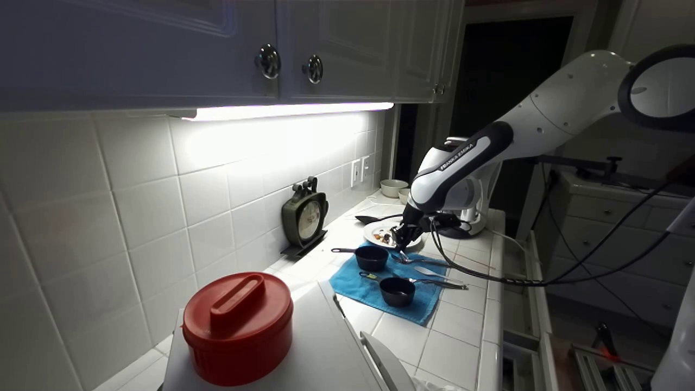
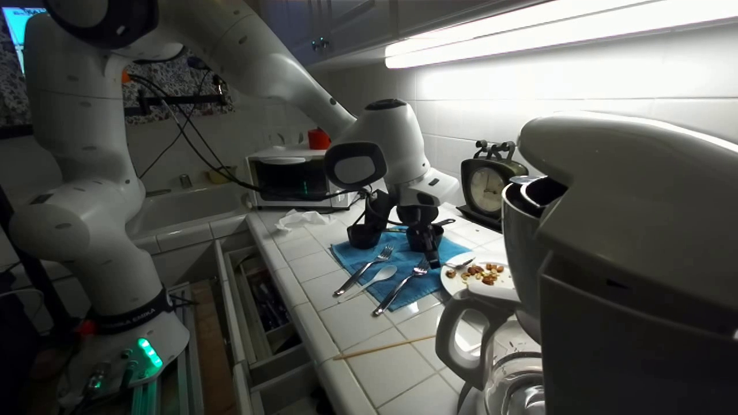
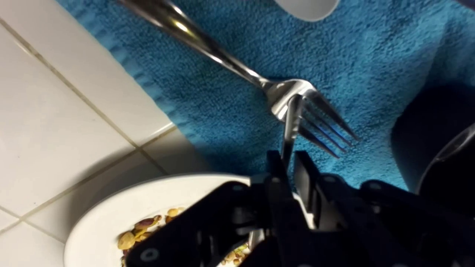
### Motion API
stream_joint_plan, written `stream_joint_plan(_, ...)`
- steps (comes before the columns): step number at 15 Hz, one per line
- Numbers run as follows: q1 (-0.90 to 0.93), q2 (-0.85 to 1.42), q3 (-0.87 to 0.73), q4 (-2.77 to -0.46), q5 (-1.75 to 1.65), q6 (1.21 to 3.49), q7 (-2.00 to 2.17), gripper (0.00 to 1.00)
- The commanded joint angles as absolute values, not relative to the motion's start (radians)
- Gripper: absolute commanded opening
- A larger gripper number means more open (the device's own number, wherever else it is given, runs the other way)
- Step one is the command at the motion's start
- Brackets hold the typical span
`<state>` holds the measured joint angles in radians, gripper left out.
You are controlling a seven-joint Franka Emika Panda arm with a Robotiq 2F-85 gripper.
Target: Use the silver spoon to remove some contents from the white plate and put them on the blue towel.
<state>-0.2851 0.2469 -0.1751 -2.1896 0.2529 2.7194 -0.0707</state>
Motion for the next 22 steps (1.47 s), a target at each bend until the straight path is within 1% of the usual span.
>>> stream_joint_plan(1, -0.298, 0.252, -0.161, -2.167, 0.286, 2.69, -0.074, 0.11)
stream_joint_plan(2, -0.298, 0.25, -0.16, -2.167, 0.289, 2.689, -0.076, 0.08)
stream_joint_plan(3, -0.298, 0.249, -0.16, -2.167, 0.288, 2.687, -0.075, 0.01)
stream_joint_plan(4, -0.298, 0.248, -0.16, -2.167, 0.289, 2.687, -0.076, 0.06)
stream_joint_plan(5, -0.298, 0.248, -0.16, -2.166, 0.287, 2.687, -0.075, 0.04)
stream_joint_plan(6, -0.298, 0.248, -0.16, -2.165, 0.288, 2.687, -0.076, 0.06)
stream_joint_plan(7, -0.298, 0.248, -0.159, -2.165, 0.289, 2.687, -0.078, 0.05)
stream_joint_plan(12, -0.297, 0.24, -0.159, -2.171, 0.289, 2.692, -0.078, 0.07)
stream_joint_plan(13, -0.296, 0.235, -0.16, -2.174, 0.287, 2.694, -0.075, 0.31)
stream_joint_plan(14, -0.294, 0.229, -0.162, -2.177, 0.282, 2.697, -0.073, 0.31)
stream_joint_plan(15, -0.294, 0.227, -0.162, -2.177, 0.282, 2.698, -0.073, 0.34)
stream_joint_plan(16, -0.294, 0.227, -0.161, -2.174, 0.284, 2.698, -0.074, 0.39)
stream_joint_plan(19, -0.294, 0.236, -0.161, -2.161, 0.283, 2.698, -0.075, 0.61)
stream_joint_plan(21, -0.293, 0.247, -0.159, -2.148, 0.283, 2.693, -0.073, 0.73)
stream_joint_plan(22, -0.292, 0.252, -0.157, -2.144, 0.282, 2.692, -0.074, 0.82)
